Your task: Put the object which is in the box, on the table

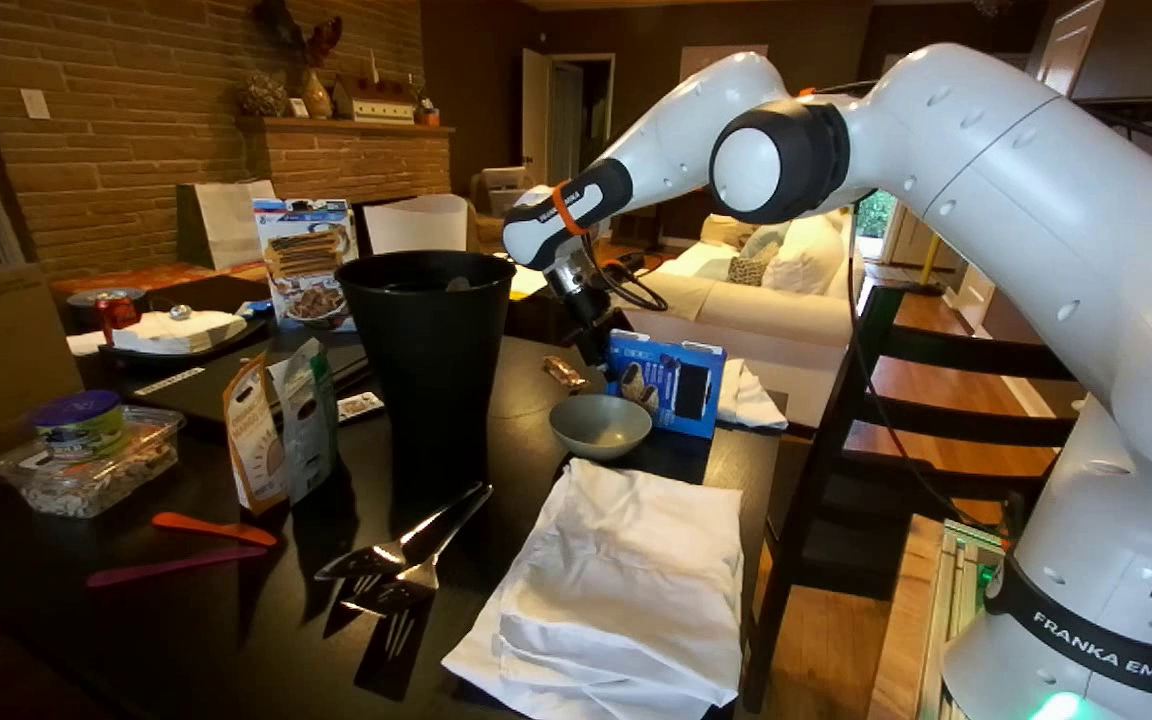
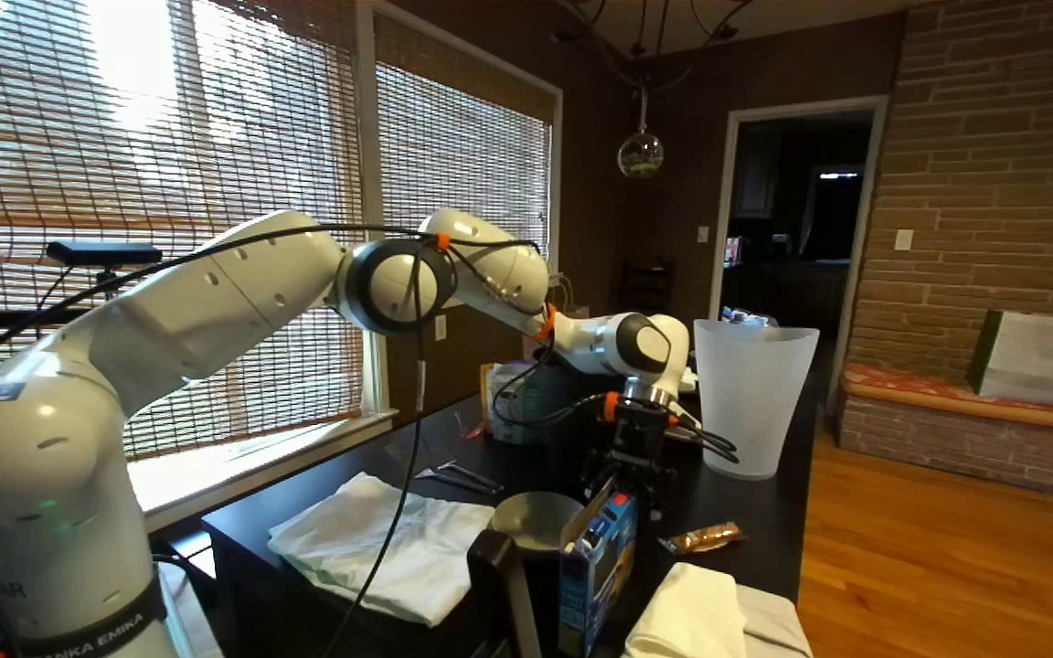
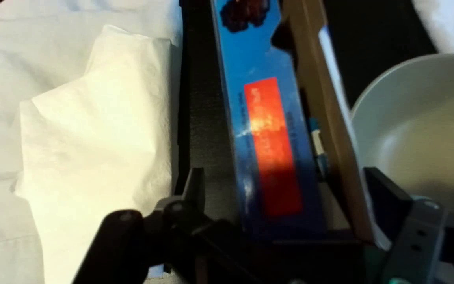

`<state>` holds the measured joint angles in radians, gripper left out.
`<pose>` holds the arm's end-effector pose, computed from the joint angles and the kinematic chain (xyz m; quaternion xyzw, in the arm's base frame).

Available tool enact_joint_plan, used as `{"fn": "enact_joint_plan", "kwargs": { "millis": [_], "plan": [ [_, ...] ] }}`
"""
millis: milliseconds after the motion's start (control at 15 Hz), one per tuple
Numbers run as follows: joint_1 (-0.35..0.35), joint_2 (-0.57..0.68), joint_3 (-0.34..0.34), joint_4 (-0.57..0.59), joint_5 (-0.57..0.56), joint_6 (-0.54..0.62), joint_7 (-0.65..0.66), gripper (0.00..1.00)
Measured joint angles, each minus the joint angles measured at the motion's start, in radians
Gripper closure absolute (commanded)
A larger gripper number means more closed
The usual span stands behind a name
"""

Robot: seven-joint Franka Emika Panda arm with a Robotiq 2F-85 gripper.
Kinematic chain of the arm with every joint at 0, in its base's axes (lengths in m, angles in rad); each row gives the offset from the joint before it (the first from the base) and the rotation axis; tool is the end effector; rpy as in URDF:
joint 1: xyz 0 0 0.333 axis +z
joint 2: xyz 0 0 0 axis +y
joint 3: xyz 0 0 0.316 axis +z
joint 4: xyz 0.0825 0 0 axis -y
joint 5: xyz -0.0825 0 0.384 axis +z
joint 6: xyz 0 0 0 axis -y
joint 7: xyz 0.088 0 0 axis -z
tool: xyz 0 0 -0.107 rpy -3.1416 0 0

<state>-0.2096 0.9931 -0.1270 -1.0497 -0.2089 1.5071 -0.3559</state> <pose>0.6742 -0.2317 0.2064 0.9518 0.0435 -0.2968 0.0635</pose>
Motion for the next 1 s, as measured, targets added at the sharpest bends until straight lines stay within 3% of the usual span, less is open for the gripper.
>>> {"fn": "enact_joint_plan", "kwargs": {
  "millis": [133, 600, 733, 1000],
  "plan": [
    [-0.001, 0.019, 0.000, 0.030, 0.000, -0.034, 0.000, 0.26],
    [-0.005, 0.079, 0.001, 0.133, 0.000, -0.110, 0.000, 0.76],
    [-0.009, 0.093, 0.001, 0.159, 0.000, -0.123, 0.000, 0.84],
    [-0.015, 0.115, 0.002, 0.204, 0.001, -0.141, 0.000, 0.90]
  ]
}}
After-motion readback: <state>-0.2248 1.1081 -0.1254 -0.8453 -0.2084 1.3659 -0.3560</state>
